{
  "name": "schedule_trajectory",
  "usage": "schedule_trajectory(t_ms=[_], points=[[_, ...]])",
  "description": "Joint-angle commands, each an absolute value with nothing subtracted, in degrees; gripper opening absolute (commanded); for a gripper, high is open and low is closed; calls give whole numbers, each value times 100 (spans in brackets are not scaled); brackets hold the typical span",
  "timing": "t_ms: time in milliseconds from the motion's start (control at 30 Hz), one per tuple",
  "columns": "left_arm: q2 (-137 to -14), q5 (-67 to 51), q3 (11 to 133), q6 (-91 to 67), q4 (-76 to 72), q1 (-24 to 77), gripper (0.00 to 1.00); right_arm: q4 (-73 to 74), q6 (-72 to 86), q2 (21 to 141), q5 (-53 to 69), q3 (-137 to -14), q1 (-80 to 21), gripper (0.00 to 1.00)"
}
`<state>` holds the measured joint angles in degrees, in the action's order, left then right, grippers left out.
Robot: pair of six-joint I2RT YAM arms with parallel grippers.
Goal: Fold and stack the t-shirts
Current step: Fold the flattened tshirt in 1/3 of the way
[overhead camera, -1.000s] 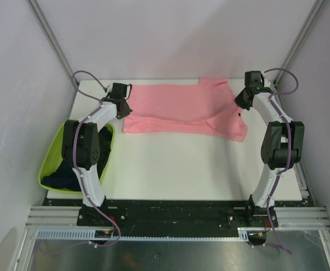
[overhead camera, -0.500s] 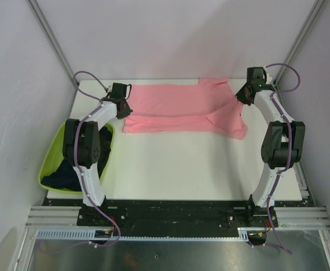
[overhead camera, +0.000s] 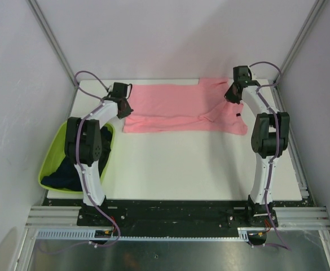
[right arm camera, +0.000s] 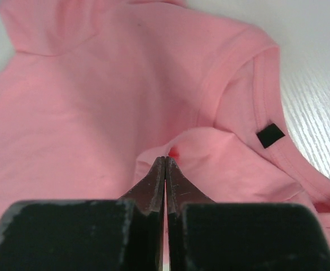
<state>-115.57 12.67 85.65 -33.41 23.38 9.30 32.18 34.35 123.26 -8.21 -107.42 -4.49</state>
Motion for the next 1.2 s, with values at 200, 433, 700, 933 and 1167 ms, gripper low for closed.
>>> schedule_trajectory(t_ms=[200, 433, 700, 933, 1167], points=[[-11621, 1177, 8887, -3095, 2263, 835, 4, 3107, 3042, 12626, -666, -11107, -353, 0], [-11585, 856, 9175, -2868, 2267, 694, 59, 3421, 2858, 12857, -557, -11617, -339, 52], [-10955, 324, 8539, -3064, 2268, 722, 58, 3567, 2859, 12240, -531, -11044, -494, 60], [-10628, 163, 7903, -3205, 2256, 764, 51, 3262, 3185, 11987, -334, -10085, -808, 53], [-10554, 123, 7751, -3196, 2250, 782, 49, 3083, 3512, 12153, -238, -9718, -1098, 47]])
